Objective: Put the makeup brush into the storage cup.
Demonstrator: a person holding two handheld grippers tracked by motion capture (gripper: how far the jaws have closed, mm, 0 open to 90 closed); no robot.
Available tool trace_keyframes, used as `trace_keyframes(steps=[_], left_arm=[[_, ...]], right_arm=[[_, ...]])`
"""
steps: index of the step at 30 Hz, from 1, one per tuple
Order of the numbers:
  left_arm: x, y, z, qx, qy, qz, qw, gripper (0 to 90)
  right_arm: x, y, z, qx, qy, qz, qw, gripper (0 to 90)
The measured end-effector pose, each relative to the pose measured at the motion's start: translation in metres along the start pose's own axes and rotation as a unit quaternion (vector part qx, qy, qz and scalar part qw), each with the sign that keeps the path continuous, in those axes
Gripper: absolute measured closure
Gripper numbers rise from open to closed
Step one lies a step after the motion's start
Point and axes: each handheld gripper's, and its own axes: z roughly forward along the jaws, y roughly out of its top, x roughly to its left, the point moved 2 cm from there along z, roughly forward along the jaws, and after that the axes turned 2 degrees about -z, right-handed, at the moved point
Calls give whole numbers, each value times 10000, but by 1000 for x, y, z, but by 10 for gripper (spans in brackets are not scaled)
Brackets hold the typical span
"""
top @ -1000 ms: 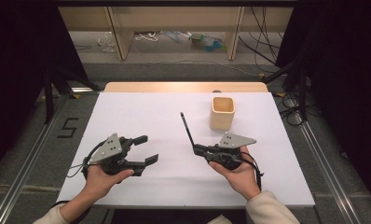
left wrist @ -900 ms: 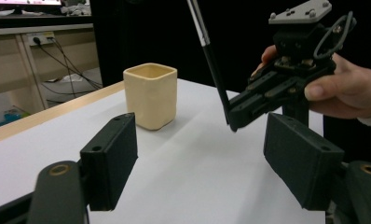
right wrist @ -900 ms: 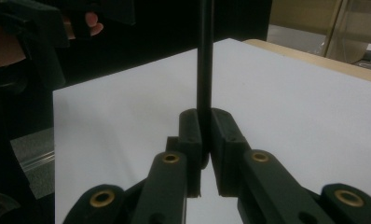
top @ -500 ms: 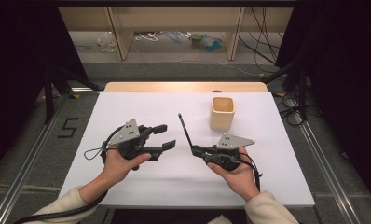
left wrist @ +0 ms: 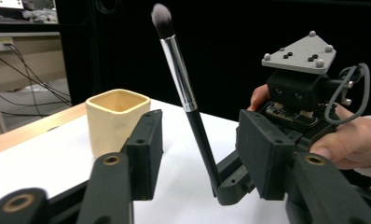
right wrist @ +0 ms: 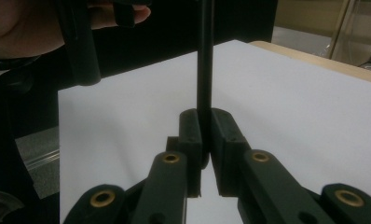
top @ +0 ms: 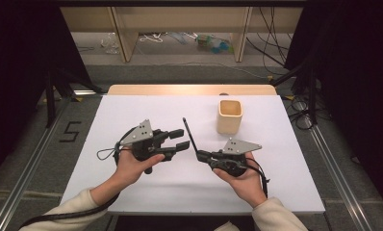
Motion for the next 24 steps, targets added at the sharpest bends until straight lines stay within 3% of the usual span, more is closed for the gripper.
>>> trace_keyframes(steps=[10,11,18,21,22,24], left_arm=[[2,-2,12,-5,-291,-225,9993,678],[2,-2,12,-3,-325,-188,9993,695],[-1,0,14,-53,-267,-211,9994,807],[-3,1,16,-69,-296,-124,9995,837],[-3,1,16,-26,-256,20,9997,837],[-4,3,17,-13,-256,89,9996,838]], right_arm=[[3,0,-1,217,-39,-33,9998,839],[3,0,2,45,34,-22,10000,840],[4,0,2,121,49,-66,9999,839],[6,0,4,53,-21,-105,9999,843],[5,0,4,96,18,-108,9999,843],[6,0,4,133,37,-136,9998,823]])
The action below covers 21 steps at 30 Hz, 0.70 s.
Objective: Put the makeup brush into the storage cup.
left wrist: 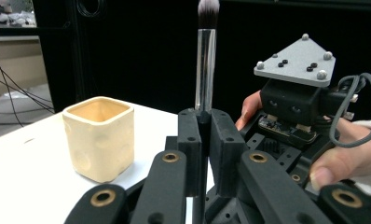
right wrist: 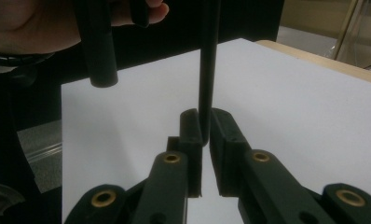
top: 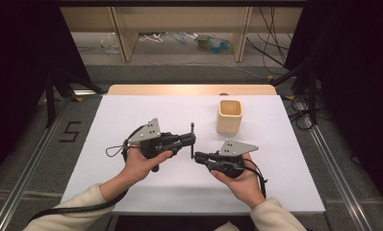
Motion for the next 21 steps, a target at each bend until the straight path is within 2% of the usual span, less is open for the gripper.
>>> trace_keyframes(steps=[3,5,8,9,10,17,21], left_arm=[[2,1,-1,28,51,37,10000,839],[4,0,-2,46,65,47,10000,839],[4,-3,-3,100,47,92,9999,839],[3,-5,-1,55,35,10,10000,839],[3,-7,-1,85,-3,77,9999,839],[-1,-15,3,83,-103,91,9999,839],[-2,-18,5,79,-142,119,9998,839]], right_arm=[[0,1,-1,70,-29,-80,9999,731],[0,2,1,9,-131,-71,9999,643],[-2,2,-1,55,-131,-77,9999,591],[-2,3,-1,67,-146,-81,9998,584],[-2,4,-1,30,-135,-100,9999,579],[0,7,-1,-153,-163,-115,9997,573],[-1,7,-1,-159,-145,-116,9997,573]])
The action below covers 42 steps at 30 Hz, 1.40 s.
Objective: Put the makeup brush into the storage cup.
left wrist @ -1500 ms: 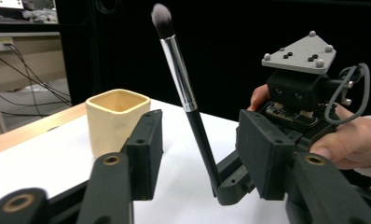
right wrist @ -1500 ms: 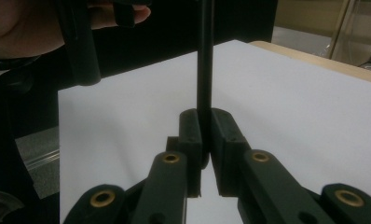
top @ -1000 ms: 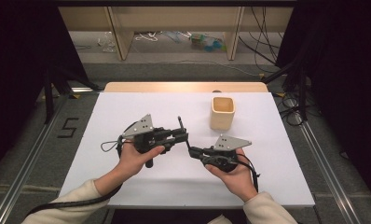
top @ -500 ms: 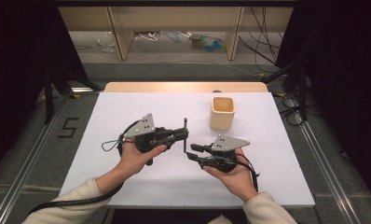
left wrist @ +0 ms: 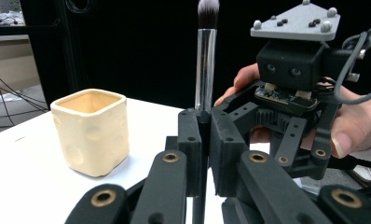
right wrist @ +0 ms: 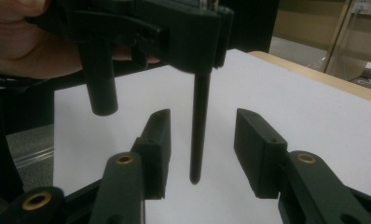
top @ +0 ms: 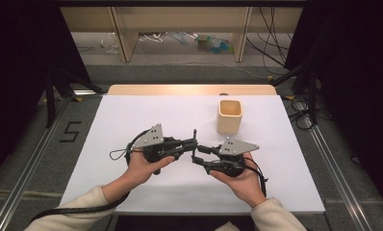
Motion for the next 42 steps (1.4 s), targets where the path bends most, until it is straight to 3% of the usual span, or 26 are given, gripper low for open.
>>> trace_keyframes(steps=[6,25,39,40,42], left_arm=[[-2,-3,2,-24,-51,-28,10000,839],[-1,-3,4,-79,-113,-28,9999,839],[-1,-4,4,-60,-59,-78,9999,839],[-1,-3,4,-64,-57,-64,9999,839],[-1,-3,4,-75,-51,-70,9999,839]], right_arm=[[1,0,3,-60,74,11,10000,594],[1,-1,5,-138,3,-14,9999,703],[1,-1,4,-156,-58,17,9999,765],[0,-1,6,-291,-36,7,9996,768],[0,0,6,-319,-37,20,9995,773]])
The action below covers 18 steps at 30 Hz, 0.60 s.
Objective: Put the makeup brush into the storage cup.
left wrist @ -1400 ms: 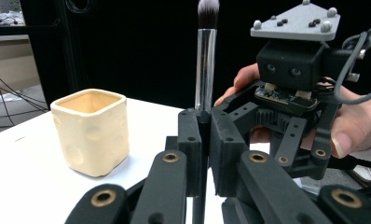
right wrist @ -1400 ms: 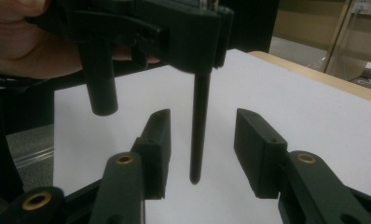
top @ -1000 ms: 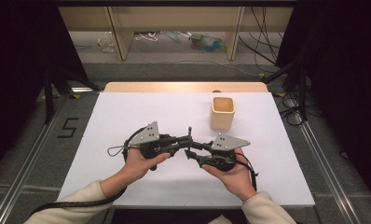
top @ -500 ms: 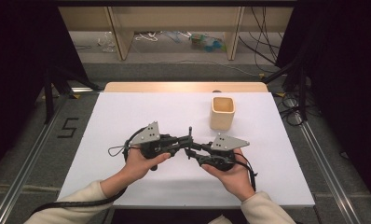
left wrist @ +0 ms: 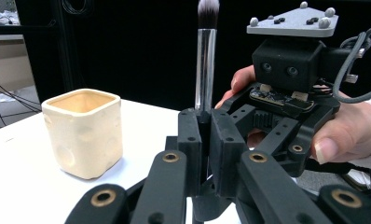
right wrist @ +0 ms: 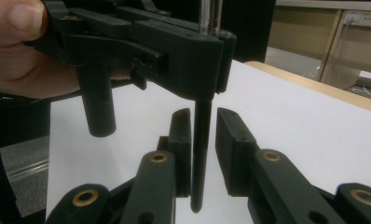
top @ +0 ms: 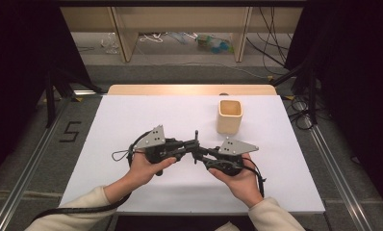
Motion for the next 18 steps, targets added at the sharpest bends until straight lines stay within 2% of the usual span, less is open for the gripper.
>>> trace_keyframes(steps=[3,4,10,18], left_arm=[[0,0,0,-3,-23,-1,10000,839],[0,0,0,-1,-22,-3,10000,839],[1,0,0,-18,8,-25,10000,838],[1,0,0,-33,22,-27,10000,837]], right_arm=[[1,0,0,18,1,19,10000,782],[1,0,-2,119,-37,-3,9999,790],[1,0,-2,60,-34,-29,10000,833],[0,1,-2,52,-60,-71,9999,840]])
